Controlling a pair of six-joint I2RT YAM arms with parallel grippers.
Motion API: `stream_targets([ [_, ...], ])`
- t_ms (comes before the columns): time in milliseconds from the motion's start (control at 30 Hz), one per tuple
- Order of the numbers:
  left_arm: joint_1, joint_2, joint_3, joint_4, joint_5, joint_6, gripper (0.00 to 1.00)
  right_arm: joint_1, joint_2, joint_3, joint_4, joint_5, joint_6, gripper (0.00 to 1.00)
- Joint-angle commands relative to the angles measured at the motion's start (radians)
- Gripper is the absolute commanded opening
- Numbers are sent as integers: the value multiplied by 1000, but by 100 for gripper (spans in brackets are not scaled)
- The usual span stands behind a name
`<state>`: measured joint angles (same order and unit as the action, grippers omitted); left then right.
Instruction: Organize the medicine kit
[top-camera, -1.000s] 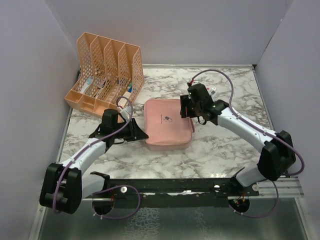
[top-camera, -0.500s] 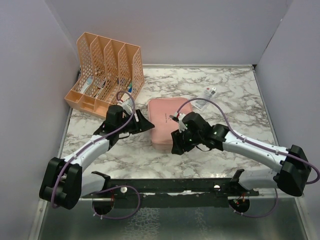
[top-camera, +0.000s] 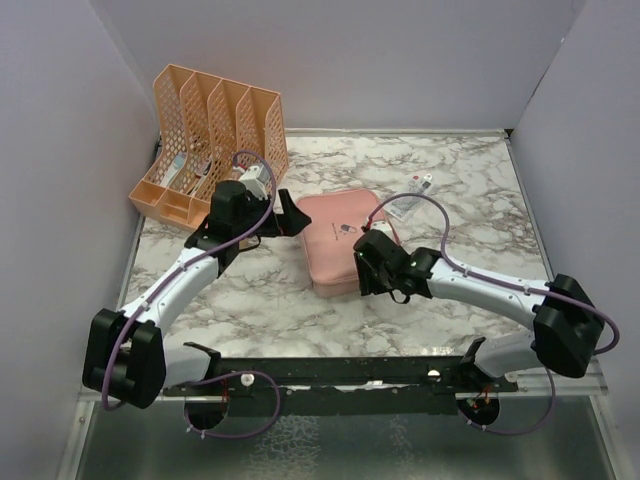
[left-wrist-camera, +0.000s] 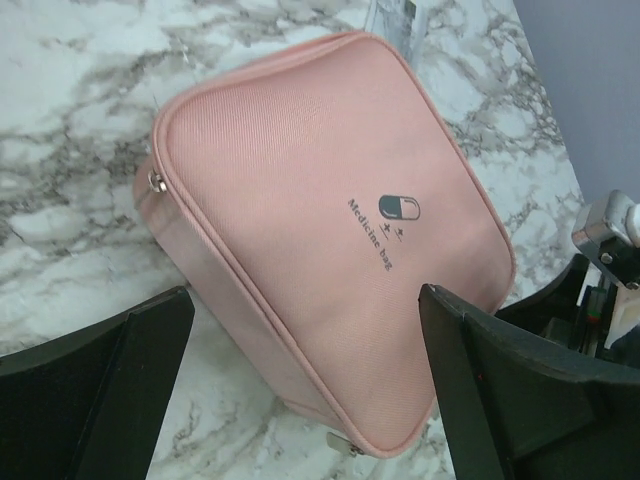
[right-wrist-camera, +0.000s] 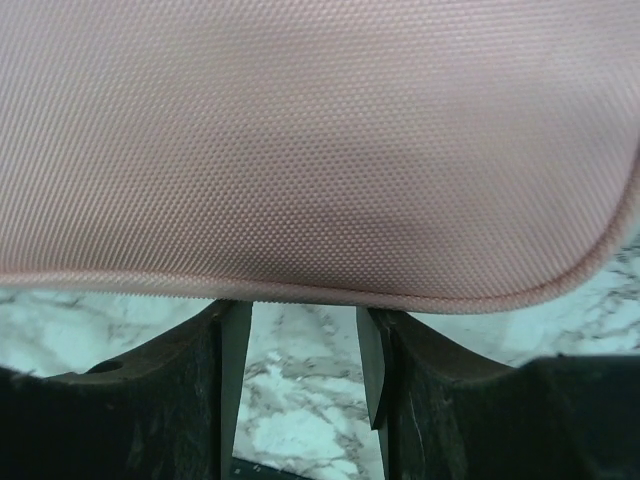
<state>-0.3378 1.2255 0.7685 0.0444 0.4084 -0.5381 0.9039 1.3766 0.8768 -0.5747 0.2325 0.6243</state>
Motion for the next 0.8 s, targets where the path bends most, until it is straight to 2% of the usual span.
stream_targets([
  [0,-4,31,82,-50,-104,122,99,-22,16,27,44,301,-46,47],
  [133,-2,4,54,-48,-180,113,99,-82,44,36,135,341,-160,48],
  [267,-1,-52,12,-44,-239,109,99,-154,33,13,242,369,-207,52],
  [367,1,-99,-15,-37,-251,119,99,-206,0,-35,350,360,-245,66],
  [433,1,-127,-23,-59,-266,131,99,-209,-30,-66,413,341,-290,69],
  [633,3,-225,-22,-164,-319,155,98,-197,-124,-42,231,152,-204,63],
  [767,4,-287,-19,-217,-350,147,98,-76,-202,-85,184,125,-66,58],
])
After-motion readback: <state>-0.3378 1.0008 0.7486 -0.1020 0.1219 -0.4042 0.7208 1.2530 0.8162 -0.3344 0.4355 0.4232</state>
